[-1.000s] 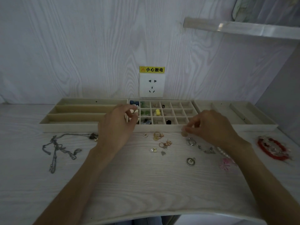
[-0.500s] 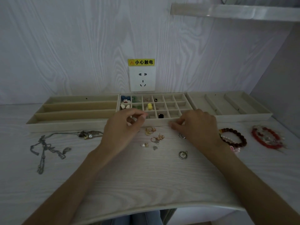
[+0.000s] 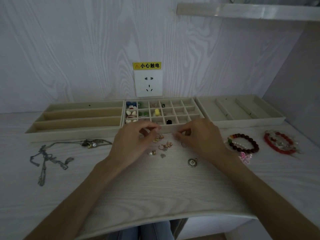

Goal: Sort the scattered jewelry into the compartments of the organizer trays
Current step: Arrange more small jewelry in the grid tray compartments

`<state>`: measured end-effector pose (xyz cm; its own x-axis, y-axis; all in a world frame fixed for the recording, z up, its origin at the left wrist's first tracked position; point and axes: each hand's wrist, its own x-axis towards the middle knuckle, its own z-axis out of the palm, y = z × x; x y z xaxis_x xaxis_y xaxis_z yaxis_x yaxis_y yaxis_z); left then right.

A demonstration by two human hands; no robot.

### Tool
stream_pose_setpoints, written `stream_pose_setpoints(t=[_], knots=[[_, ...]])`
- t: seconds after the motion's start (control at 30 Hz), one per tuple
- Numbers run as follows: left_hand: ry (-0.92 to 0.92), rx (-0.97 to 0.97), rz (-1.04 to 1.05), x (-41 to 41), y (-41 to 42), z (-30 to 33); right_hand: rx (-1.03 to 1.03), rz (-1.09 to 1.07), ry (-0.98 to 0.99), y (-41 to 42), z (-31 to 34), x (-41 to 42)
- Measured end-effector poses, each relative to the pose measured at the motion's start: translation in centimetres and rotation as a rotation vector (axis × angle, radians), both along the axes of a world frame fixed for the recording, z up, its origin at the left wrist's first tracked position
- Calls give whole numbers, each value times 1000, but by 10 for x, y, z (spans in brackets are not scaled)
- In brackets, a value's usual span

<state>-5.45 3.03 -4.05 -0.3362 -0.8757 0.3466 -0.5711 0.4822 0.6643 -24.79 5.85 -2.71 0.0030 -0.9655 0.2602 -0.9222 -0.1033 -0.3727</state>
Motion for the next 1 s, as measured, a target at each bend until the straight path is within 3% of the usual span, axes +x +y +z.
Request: stream_pose_setpoints(t=[0.1,0.2,0.33,0.57,0.77,0.9,1.0], knots=[[24,21,-18,-1,-1,0,-46,89,-354,-1,2,6],[151,101,-119,-3,2,1,81,183,-746,3,11,11],[235,46,-186,-7,8,4,262,150,-904,5,10,15],[383,-17,-172,-11,14,10,293,128,-954,2,9,17],[573,23,-108,-7,7,12,439,364,-1017,4,18,7],[484,45,-124,-5,4,10,383,338,-847,7,24,5],[244,-116,-68,-1,2,6,335,306,-724,6,29,6]])
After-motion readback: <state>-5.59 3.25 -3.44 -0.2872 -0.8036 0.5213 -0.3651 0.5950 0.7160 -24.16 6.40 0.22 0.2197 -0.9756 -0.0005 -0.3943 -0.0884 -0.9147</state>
